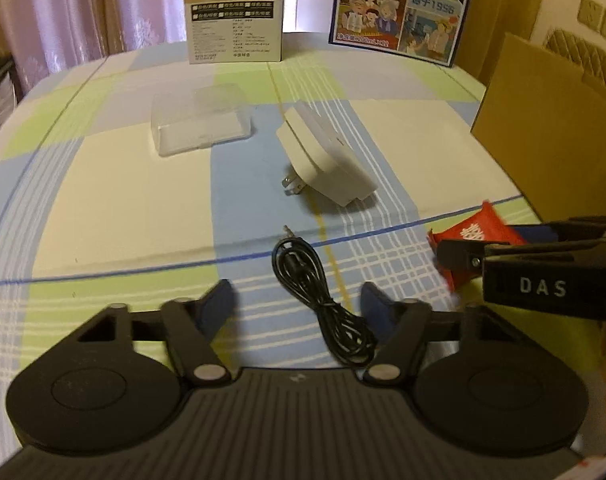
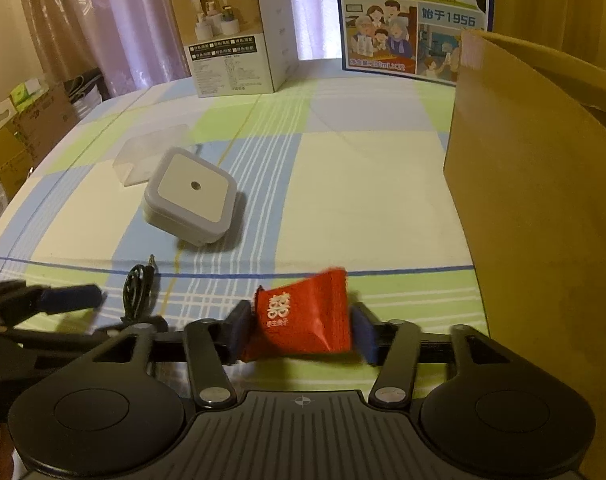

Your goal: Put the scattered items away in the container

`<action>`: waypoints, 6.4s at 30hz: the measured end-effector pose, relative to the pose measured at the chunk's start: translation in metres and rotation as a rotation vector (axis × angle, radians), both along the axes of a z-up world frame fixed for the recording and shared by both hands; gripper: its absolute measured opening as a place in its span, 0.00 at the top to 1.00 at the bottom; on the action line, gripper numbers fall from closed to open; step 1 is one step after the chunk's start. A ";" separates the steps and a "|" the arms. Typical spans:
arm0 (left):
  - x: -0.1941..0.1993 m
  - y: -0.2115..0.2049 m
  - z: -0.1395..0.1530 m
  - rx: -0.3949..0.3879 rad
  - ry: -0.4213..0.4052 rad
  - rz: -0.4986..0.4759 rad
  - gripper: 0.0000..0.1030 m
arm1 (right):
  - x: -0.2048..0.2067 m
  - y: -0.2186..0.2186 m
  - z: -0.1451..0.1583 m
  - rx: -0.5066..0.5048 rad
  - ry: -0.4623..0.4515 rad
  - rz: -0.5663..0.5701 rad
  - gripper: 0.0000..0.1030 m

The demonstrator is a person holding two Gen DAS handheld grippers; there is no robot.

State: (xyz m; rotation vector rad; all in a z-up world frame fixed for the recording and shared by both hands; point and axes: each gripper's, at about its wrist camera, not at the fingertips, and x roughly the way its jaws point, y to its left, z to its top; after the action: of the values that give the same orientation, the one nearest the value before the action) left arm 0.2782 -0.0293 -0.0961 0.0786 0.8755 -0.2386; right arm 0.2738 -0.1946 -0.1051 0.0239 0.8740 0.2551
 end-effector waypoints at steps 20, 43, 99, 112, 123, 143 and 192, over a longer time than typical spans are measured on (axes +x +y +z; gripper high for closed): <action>-0.006 0.011 0.005 0.051 0.009 -0.021 0.78 | -0.001 0.004 -0.004 -0.076 0.000 0.012 0.30; -0.008 0.025 0.018 -0.074 0.017 0.012 0.90 | -0.002 0.011 0.011 -0.032 -0.031 0.022 0.62; -0.085 -0.019 0.133 -0.165 -0.164 -0.062 0.90 | -0.095 -0.029 0.134 0.060 -0.249 -0.002 0.63; -0.134 -0.103 0.155 -0.174 -0.169 -0.204 0.90 | -0.141 -0.109 0.182 0.035 -0.316 -0.091 0.63; -0.150 -0.183 0.180 -0.201 -0.189 -0.321 0.90 | -0.167 -0.191 0.195 -0.013 -0.326 -0.210 0.62; -0.117 -0.222 0.143 -0.205 -0.128 -0.319 0.88 | -0.168 -0.262 0.164 0.023 -0.248 -0.304 0.62; -0.129 0.027 0.121 -0.046 -0.170 0.052 0.14 | -0.152 -0.075 0.189 0.126 -0.292 0.006 0.11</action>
State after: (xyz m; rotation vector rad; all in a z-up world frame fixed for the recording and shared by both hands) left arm 0.1490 -0.0025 0.0249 0.0329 0.7013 -0.1996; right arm 0.1215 -0.2693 0.0838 0.0994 0.5670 0.3104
